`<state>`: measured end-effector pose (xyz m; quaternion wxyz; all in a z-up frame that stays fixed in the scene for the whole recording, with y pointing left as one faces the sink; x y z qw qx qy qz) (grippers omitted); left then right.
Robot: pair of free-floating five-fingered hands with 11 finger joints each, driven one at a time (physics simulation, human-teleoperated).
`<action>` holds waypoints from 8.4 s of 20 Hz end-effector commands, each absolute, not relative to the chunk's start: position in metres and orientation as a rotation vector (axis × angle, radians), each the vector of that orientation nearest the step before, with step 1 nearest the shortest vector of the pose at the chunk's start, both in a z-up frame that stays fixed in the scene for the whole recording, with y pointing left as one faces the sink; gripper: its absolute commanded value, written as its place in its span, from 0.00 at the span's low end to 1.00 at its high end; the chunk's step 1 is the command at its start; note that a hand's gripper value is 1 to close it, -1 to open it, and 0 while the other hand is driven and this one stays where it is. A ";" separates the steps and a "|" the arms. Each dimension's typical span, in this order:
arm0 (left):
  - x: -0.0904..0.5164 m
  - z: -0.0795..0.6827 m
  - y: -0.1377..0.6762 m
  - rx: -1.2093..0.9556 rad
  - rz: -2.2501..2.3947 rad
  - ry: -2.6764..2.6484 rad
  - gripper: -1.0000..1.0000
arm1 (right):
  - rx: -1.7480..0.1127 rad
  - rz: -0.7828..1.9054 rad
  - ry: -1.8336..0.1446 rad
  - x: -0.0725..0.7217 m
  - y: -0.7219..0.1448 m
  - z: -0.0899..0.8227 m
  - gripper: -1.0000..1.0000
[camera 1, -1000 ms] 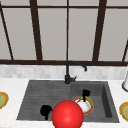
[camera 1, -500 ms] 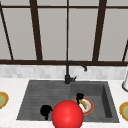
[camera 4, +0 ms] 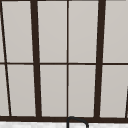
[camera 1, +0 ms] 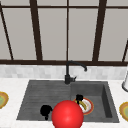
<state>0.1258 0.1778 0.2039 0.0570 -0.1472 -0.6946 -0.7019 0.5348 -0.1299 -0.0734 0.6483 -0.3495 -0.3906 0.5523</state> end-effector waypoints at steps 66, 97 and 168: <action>0.126 0.204 0.178 -0.446 -2.128 -2.106 0.50 | -0.696 1.349 -0.783 0.387 -0.318 0.198 0.00; 0.126 0.204 0.178 -0.446 -2.128 -2.106 0.50 | -0.666 1.337 -0.830 0.192 -0.399 0.286 0.00; 0.209 0.210 -0.032 -0.498 -2.162 -2.006 0.00 | -0.704 1.331 -0.821 0.141 -0.436 0.282 0.50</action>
